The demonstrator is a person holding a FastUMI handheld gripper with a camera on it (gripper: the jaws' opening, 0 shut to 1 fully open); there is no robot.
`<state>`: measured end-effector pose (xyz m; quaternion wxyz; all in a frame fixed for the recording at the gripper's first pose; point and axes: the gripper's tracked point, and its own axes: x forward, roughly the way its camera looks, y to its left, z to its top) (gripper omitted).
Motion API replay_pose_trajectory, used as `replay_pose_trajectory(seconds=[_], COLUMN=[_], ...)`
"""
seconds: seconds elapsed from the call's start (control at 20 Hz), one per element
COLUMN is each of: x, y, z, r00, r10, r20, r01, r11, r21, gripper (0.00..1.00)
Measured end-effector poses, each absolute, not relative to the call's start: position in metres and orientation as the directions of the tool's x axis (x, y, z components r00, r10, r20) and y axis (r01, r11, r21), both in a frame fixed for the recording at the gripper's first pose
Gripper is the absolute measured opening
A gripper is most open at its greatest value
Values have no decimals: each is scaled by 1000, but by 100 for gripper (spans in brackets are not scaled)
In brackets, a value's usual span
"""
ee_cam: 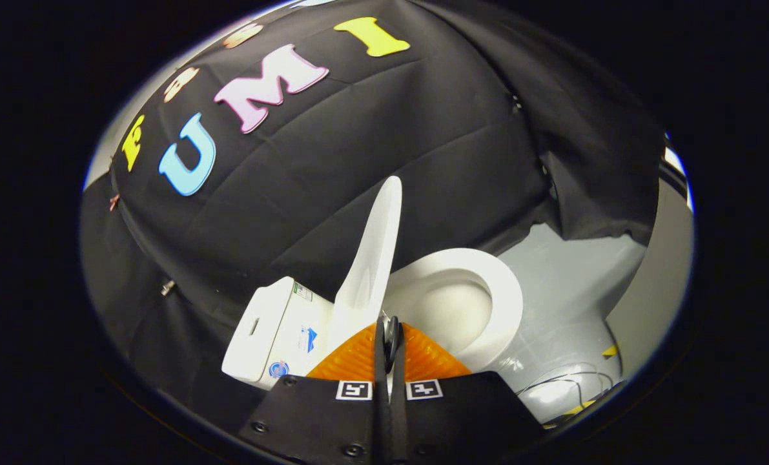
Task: Open the toilet lid.
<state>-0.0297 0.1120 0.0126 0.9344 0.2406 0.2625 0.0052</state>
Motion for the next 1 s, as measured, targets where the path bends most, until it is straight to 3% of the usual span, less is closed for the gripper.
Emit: replay_pose_trajectory(seconds=[1.0], x=[-24], y=[242], z=[97], r00=[927], r10=[-48], r20=[-371], r01=[89], r11=[992], r21=[95], gripper=[5])
